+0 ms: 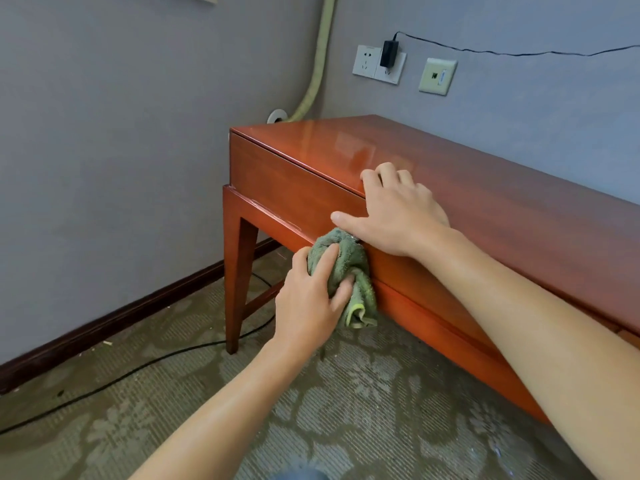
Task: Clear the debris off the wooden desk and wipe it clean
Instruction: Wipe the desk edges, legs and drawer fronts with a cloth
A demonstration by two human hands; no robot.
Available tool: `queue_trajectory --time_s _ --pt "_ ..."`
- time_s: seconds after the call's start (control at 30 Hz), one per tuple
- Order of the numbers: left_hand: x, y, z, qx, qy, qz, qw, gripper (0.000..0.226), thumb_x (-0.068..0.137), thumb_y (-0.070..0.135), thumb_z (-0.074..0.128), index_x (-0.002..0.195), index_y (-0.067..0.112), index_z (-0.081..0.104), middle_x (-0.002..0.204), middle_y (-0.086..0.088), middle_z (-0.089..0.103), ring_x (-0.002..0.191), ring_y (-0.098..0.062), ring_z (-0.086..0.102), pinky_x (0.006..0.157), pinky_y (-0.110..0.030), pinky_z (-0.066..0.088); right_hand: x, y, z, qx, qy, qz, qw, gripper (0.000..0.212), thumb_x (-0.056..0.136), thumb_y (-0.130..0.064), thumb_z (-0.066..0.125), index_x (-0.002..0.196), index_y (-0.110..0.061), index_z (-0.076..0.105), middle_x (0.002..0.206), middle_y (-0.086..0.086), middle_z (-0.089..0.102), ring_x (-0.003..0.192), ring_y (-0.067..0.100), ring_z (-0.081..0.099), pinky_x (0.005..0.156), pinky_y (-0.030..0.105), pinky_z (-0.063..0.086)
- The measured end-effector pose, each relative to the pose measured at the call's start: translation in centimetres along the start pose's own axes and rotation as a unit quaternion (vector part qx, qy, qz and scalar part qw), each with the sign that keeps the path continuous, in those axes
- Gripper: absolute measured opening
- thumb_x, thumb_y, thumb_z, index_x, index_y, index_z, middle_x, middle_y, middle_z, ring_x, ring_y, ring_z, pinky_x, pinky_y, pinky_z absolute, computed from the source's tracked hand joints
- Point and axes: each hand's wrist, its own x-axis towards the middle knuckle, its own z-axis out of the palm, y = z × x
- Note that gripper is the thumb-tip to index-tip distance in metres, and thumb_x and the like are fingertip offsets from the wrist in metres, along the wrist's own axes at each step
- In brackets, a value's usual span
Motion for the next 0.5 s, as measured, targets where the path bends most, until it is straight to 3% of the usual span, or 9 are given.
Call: queue_trajectory --time_s 0.1,0.2,0.37,0.5 --pt "0.2 -0.7 -0.2 -0.008 -0.054 -0.027 0.998 0.064 0.096 0.044 0.059 0.154 0.041 0.033 0.137 -0.002 0.038 0.082 -0.031 0.065 0.073 -0.041 0.057 0.0 0.0 0.1 -0.008 -0.004 -0.006 1.0 0.078 0.09 -0.08 0.04 0.138 -0.018 0.043 0.143 0.008 0.043 0.131 0.034 0.044 0.101 0.05 0.04" --pt "0.9 -2.2 -1.4 0.071 -0.096 -0.01 0.993 0.072 0.093 0.037 0.064 0.155 0.043 0.027 0.131 -0.003 0.034 0.079 -0.035 0.061 0.072 -0.037 0.054 -0.1 0.0 0.0 -0.008 -0.006 -0.006 1.0 0.082 0.089 -0.083 0.038 0.139 -0.018 0.043 0.144 0.009 0.043 0.132 0.034 0.044 0.102 0.05 0.04" --pt "3.4 -4.7 -3.2 0.157 -0.067 -0.052 0.984 0.073 0.092 0.028 0.065 0.156 0.039 0.031 0.129 -0.009 0.034 0.068 -0.029 0.05 0.068 -0.033 0.046 0.3 0.2 -0.2 0.011 -0.027 -0.004 1.0 0.096 0.087 -0.09 0.023 0.151 -0.021 0.037 0.157 0.011 0.036 0.142 0.036 0.037 0.11 0.053 0.037" --pt "0.8 -2.2 -2.5 0.119 -0.134 0.05 0.983 0.078 0.086 0.026 0.068 0.156 0.036 0.034 0.127 -0.006 0.033 0.073 -0.031 0.056 0.07 -0.037 0.057 0.9 0.8 -0.7 0.061 -0.074 -0.012 0.995 0.092 0.092 -0.087 0.015 0.161 -0.027 0.027 0.169 0.004 0.022 0.154 0.032 0.023 0.118 0.056 0.027"
